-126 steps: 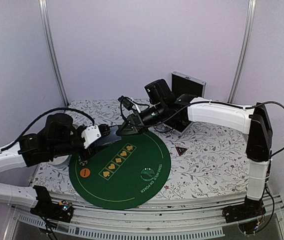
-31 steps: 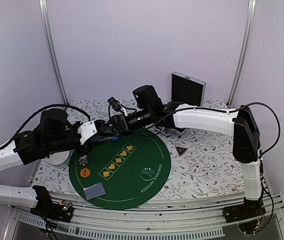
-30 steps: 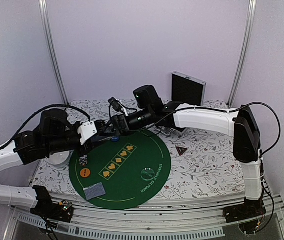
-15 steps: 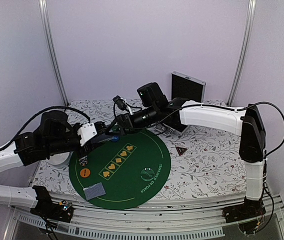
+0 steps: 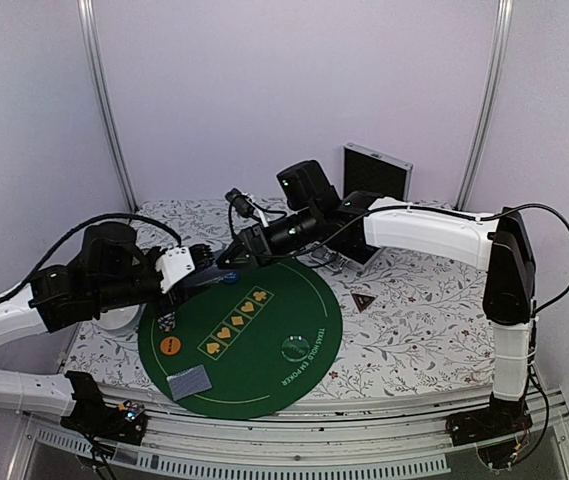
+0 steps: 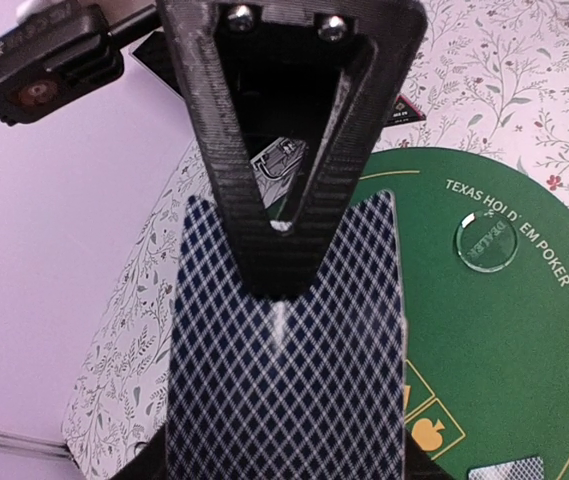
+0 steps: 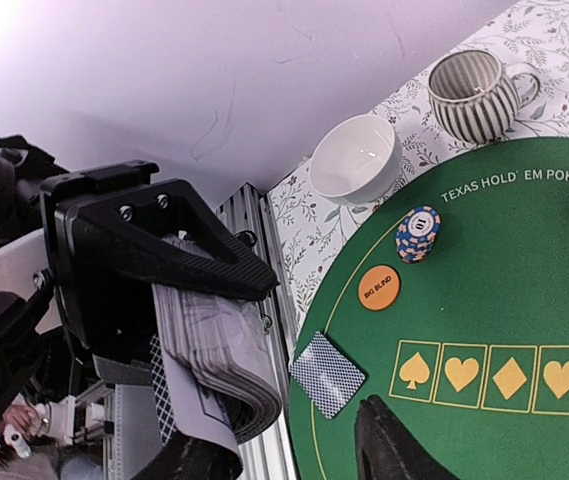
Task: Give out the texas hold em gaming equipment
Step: Pick up the poker card from the face-down deck piles.
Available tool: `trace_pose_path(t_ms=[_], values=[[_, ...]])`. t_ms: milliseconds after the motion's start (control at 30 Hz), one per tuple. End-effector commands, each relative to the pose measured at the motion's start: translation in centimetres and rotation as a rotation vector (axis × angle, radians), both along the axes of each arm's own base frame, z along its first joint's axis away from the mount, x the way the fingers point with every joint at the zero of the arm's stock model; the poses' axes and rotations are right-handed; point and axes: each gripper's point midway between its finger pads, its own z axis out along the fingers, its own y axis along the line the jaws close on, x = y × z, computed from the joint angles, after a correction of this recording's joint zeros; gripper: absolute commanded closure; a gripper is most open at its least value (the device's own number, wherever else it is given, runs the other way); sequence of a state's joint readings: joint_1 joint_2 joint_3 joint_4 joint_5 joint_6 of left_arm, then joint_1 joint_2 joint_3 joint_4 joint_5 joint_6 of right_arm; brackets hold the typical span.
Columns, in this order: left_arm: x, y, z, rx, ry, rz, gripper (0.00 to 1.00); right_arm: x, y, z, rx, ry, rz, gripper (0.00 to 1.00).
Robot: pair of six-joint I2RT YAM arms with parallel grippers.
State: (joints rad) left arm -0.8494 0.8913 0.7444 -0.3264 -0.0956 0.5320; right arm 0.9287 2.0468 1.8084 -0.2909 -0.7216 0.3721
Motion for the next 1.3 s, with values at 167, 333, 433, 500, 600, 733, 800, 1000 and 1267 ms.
trace_pose_path(t_ms=[167, 333, 433, 500, 600, 733, 800, 1000, 1267], values=[[0.2, -0.3, 0.4, -0.017, -0.03, 0.002, 0.54, -0.4, -0.9, 3.0, 0.035, -0.031, 0.018, 0.76], [0.3, -0.3, 0.0, -0.011, -0.029, 0.007, 0.54, -0.2, -1.3, 3.2, 0.022, -0.044, 0.006, 0.91], [0.4, -0.2, -0.2, -0.009, -0.031, 0.014, 0.54, 0.3, -1.8, 2.9, 0.0, -0.056, -0.016, 0.96], [0.4, -0.1, -0.3, -0.006, -0.032, 0.017, 0.54, 0.5, -2.1, 3.0, -0.009, -0.064, -0.024, 0.97], [0.5, 0.0, -0.5, -0.001, -0.032, 0.023, 0.54, 0.7, -2.7, 3.8, -0.008, -0.086, -0.03, 0.97], [0.9, 0.3, -0.5, 0.001, -0.051, 0.052, 0.54, 0.7, -3.7, 5.9, 0.02, -0.127, -0.027, 0.98], [1.1, 0.4, -0.5, 0.002, -0.056, 0.06, 0.54, 0.8, -4.4, 6.9, 0.035, -0.146, -0.028, 0.98], [1.3, 0.6, -0.5, 0.001, -0.062, 0.077, 0.54, 2.3, -6.5, 7.7, 0.038, -0.164, -0.064, 0.98], [1.5, 0.7, -0.5, 0.004, -0.07, 0.091, 0.54, 8.1, -10.4, 4.2, -0.048, -0.175, -0.182, 0.98]])
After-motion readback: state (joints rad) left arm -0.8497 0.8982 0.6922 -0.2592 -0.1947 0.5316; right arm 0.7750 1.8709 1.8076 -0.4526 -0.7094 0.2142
